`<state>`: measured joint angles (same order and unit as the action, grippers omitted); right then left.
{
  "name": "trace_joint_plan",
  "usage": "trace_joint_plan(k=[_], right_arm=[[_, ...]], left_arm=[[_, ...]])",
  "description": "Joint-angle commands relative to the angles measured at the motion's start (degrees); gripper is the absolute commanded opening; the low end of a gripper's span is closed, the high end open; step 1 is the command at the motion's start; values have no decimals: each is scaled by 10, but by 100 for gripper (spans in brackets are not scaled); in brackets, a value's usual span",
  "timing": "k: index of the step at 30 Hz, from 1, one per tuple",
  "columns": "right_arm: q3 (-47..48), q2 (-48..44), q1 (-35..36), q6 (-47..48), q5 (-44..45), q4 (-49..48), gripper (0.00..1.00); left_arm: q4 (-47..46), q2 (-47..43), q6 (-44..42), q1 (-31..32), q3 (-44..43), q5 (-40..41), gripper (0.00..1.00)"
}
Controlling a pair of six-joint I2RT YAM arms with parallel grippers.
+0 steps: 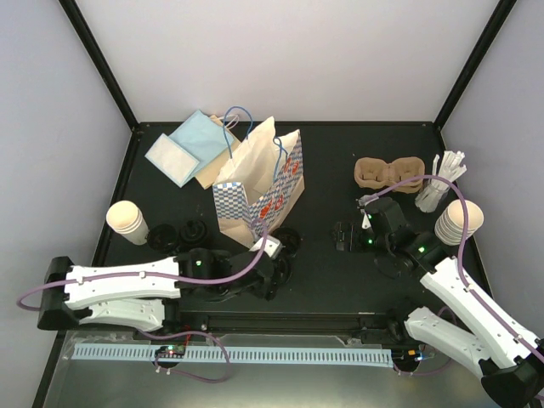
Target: Pack the takeout coffee
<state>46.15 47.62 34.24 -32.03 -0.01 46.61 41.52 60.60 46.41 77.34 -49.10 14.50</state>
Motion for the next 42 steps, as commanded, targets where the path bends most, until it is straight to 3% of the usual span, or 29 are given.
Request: trace_joint_plan(k=[1,4,15,42], right_arm=[[0,-5,-3,7,-3,-8,100],[3,-6,-3,8,-3,-6,100],[11,-23,-3,13,1,11,100],[18,-12,-3,19,1,16,100]], left_arm=[[-7,51,-65,3,-57,69,72],[-14,90,-97,-3,-80,107,73],[-24,196,-184,-51,-131,125,73],[-77,249,-241,-115,-134,87,73]])
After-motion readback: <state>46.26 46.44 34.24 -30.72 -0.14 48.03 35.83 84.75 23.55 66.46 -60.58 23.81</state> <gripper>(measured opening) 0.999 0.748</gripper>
